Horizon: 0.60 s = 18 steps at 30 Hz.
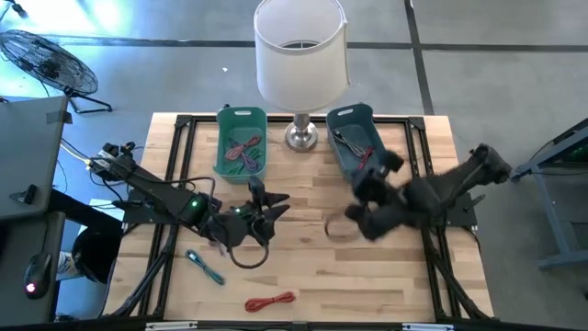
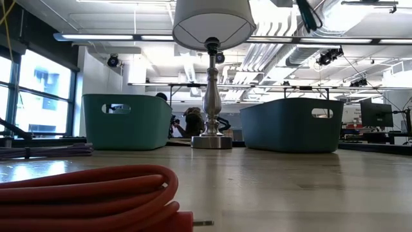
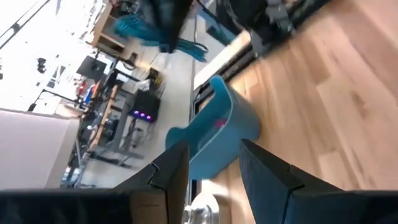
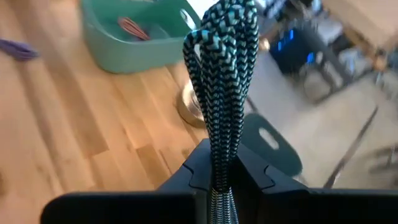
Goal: Pick & Place USB Port
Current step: Put the top blue patterned charger cable into the blue bin
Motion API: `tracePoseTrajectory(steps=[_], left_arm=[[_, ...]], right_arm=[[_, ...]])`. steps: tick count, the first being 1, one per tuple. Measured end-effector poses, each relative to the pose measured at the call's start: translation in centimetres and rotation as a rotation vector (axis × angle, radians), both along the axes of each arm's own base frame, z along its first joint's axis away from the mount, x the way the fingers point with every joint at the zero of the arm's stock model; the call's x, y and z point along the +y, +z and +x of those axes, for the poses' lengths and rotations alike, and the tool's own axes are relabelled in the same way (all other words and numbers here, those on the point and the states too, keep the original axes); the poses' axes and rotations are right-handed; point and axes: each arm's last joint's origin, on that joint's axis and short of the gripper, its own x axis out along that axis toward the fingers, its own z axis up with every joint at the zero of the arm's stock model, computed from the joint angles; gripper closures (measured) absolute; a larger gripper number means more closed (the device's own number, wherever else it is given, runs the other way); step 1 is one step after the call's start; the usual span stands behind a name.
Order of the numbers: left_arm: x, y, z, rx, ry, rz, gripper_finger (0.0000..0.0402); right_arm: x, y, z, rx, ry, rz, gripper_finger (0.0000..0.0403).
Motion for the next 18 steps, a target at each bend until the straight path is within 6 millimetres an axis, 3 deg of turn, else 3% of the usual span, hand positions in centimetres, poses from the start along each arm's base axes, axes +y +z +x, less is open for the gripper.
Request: tracePoseTrajectory(steps=[8, 18], left_arm=[[0.2, -1.5, -0.4, 0.149, -0.006, 0.077, 0.0266], [0.1, -1.9, -0.2, 0.184, -0.03, 0.08, 0.0266]], right_arm=[[-7.6, 1.0, 0.3, 0.048, -0.172, 0.188, 0.0379], [-13.5, -0.6, 1.6, 0.096, -0.23, 0.395, 0.0379]])
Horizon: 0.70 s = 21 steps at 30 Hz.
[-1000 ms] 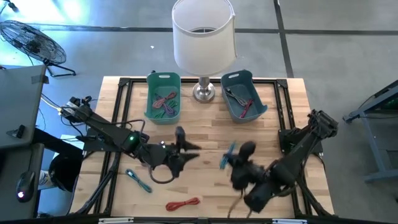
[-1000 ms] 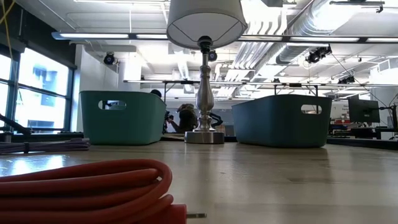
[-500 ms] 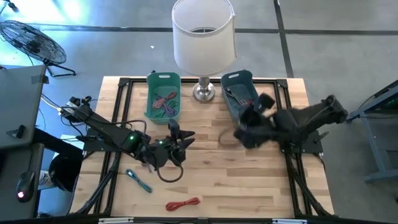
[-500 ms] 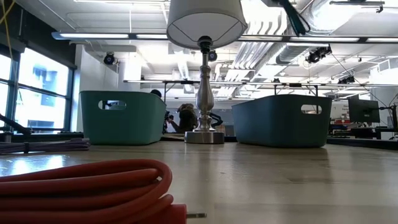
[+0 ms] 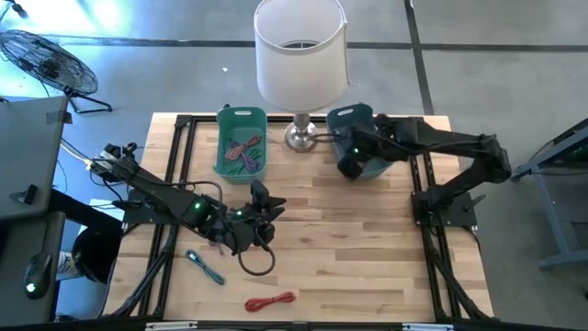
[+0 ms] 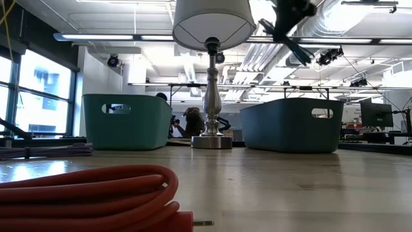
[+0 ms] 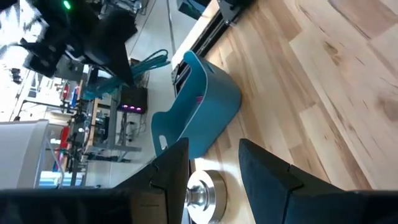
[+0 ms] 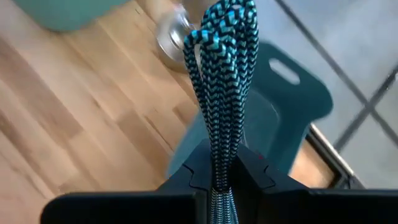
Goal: Pick & Place USB Port
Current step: Put the top blue patterned charger cable into the blue bin, then put the purple charger cable into the green bin
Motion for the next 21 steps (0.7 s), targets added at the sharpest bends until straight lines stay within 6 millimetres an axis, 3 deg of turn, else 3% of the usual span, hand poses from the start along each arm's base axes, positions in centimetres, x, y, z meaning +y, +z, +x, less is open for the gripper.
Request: tracePoseTrajectory(steps=[9, 15, 21], left_arm=[[-0.1, -0.3, -0.1, 0.026, -0.041, -0.069, 0.0266], [0.0, -0.5, -0.2, 0.046, -0.034, -0.054, 0.0266], [0.1, -0.4, -0.3, 0.033, 0.005, -0.025, 0.0266]], right_arm=[[-3.3, -5.7, -0.7, 0.154, -0.104, 0.04, 0.0369], [-4.1, -8.3, -0.7, 0.198, -0.092, -0.001, 0.0259], [-4.2, -7.2, -0.3, 0.158, -0.051, -0.011, 0.0165]])
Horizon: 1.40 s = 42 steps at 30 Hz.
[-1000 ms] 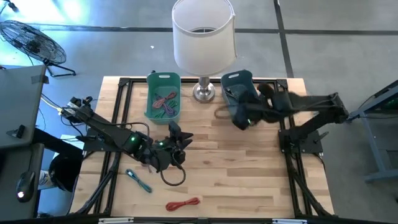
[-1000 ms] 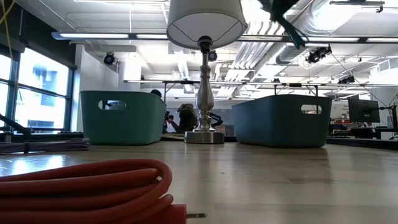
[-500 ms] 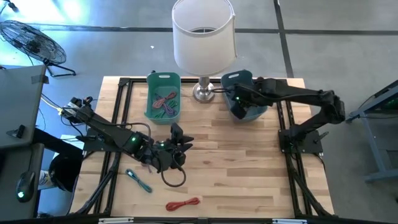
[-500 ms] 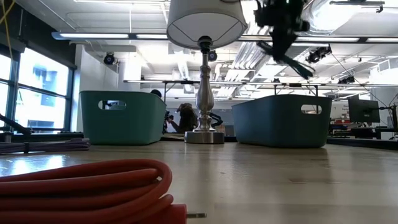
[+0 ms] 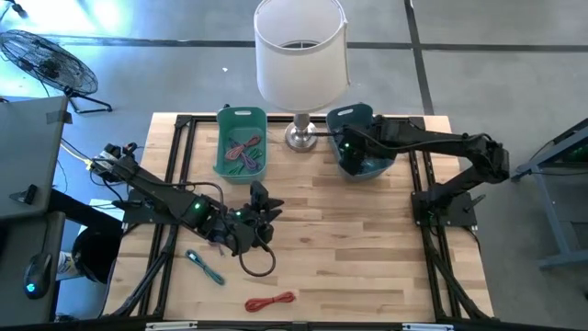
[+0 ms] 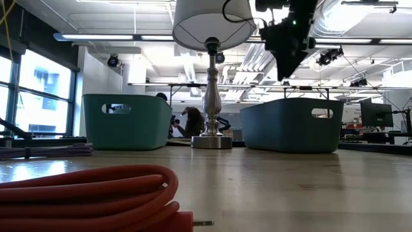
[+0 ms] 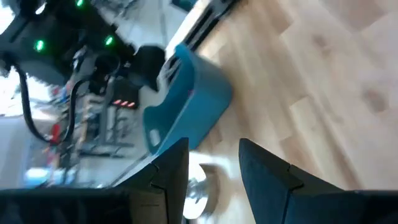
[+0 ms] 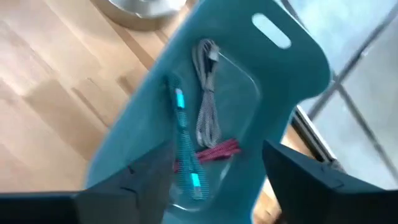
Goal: Pick & Place USB Port
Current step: Put the purple charger cable into the green bin
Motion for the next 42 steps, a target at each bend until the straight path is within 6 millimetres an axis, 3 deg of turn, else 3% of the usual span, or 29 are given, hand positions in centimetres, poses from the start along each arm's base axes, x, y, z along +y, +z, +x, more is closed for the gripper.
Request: tracePoseTrajectory(steps=[4, 8, 16, 23, 29, 36, 42], left_arm=[[0.3, -0.2, -0.3, 0.016, 0.048, 0.055, 0.0266], [0.2, 0.1, -1.5, 0.053, 0.037, 0.073, 0.0266], [0.0, 2.1, -5.1, 0.112, 0.094, -0.114, 0.0266], [2.1, 1.0, -7.3, 0.302, 0.384, -0.422, 0.0266], [3.8, 0.6, -7.7, 0.323, 0.689, -0.656, 0.0266], [4.9, 0.0, -6.7, 0.334, 0.813, -0.741, 0.0266], [4.3, -2.1, -5.3, 0.403, 0.891, -0.743, 0.0266]], right_arm=[[0.8, 2.5, 0.1, -0.096, 0.047, 0.023, 0.0145], [3.0, 4.7, 0.1, -0.18, 0.182, 0.064, 0.0146], [8.9, 5.5, 0.0, -0.209, 0.452, 0.111, 0.0147], [13.2, 4.3, 0.1, -0.222, 0.615, 0.126, 0.0148], [15.0, 2.8, 0.4, -0.259, 0.678, 0.124, 0.0147], [16.5, 0.8, 0.4, -0.248, 0.775, 0.105, 0.0146], [17.6, -1.2, 0.1, -0.228, 0.827, 0.064, 0.0148]])
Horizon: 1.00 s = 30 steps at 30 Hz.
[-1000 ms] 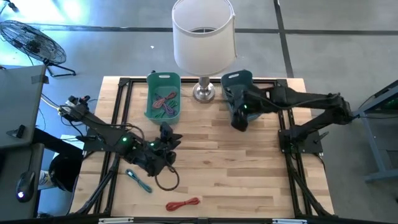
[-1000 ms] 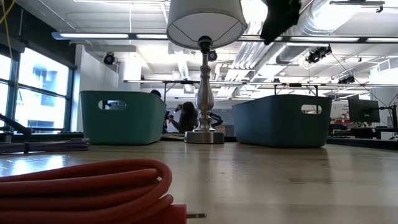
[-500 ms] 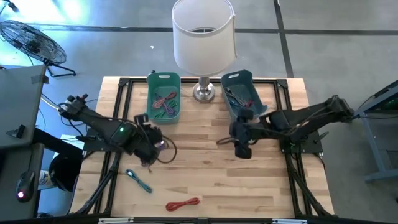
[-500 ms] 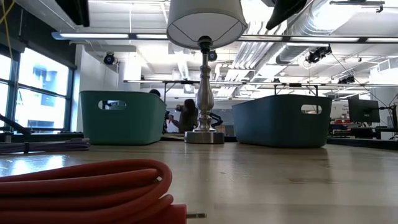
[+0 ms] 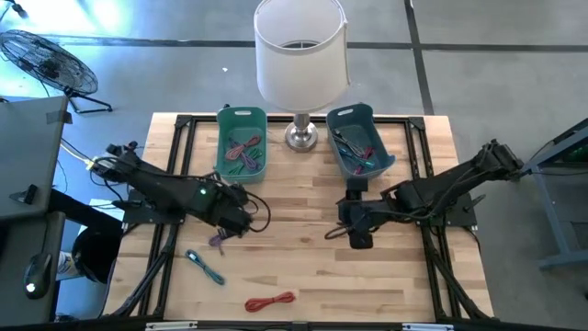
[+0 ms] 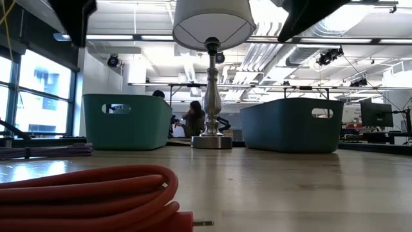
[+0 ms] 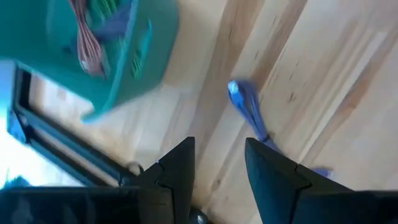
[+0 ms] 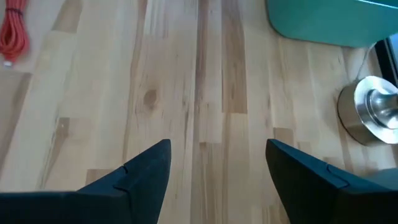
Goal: Pick & Place USB Port
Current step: Put the purple charger cable into the green bin
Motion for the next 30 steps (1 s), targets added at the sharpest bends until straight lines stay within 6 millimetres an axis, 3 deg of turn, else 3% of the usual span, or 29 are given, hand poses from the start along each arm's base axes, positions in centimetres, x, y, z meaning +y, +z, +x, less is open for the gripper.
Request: tracePoseTrajectory(steps=[8, 16, 23, 30], left_arm=[[-0.3, -4.1, -0.4, 0.159, 0.119, -0.079, 0.0266], [-0.6, -7.6, 0.1, 0.082, 0.131, -0.134, 0.0266], [-0.3, -10.6, -0.7, 0.125, 0.153, -0.163, 0.0266], [-0.4, -12.2, -0.6, 0.087, 0.092, -0.194, 0.0266]], right_arm=[[1.3, -1.5, -0.2, -0.036, 0.063, -0.007, 0.0148], [2.3, -1.7, -0.3, -0.078, 0.095, 0.012, 0.0147], [3.1, -1.5, -0.4, -0.102, 0.122, 0.024, 0.0146], [3.4, -1.4, -0.4, -0.121, 0.132, 0.033, 0.0146]])
